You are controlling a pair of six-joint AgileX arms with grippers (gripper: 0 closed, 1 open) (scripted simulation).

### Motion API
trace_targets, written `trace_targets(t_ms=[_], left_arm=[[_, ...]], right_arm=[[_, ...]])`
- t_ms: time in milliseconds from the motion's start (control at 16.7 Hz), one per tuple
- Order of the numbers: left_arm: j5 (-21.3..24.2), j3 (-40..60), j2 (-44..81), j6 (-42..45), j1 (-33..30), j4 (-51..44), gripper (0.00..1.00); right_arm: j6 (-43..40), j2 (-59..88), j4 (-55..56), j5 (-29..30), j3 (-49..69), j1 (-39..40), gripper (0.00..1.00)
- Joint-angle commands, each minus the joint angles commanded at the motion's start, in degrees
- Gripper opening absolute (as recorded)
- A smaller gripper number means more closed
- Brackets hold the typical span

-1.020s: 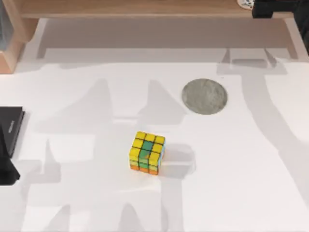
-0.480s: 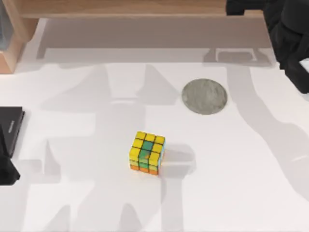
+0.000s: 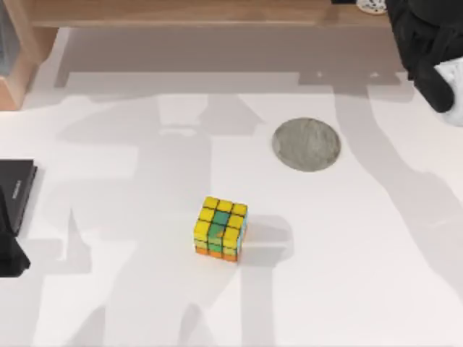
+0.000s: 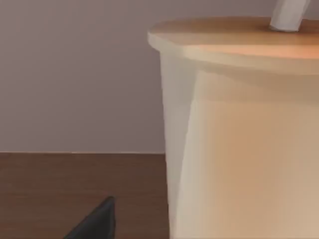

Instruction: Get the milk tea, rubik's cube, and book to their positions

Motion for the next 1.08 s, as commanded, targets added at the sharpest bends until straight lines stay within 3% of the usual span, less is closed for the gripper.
trace_targets(t_ms=[300, 600, 1080], left_arm=[[0.0, 0.0, 0.0, 0.0, 0.0, 0.0, 1.0], [0.0, 0.0, 0.0, 0.0, 0.0, 0.0, 1.0], [0.0, 0.0, 0.0, 0.0, 0.0, 0.0, 1.0]], right_arm=[[-0.1, 7.4, -3.6, -1.8, 11.3, -1.9, 1.0], [-0.1, 8.6, -4.2, -2.1, 12.9, -2.3, 1.0], [-0.1, 8.6, -4.2, -2.1, 12.9, -2.3, 0.4]])
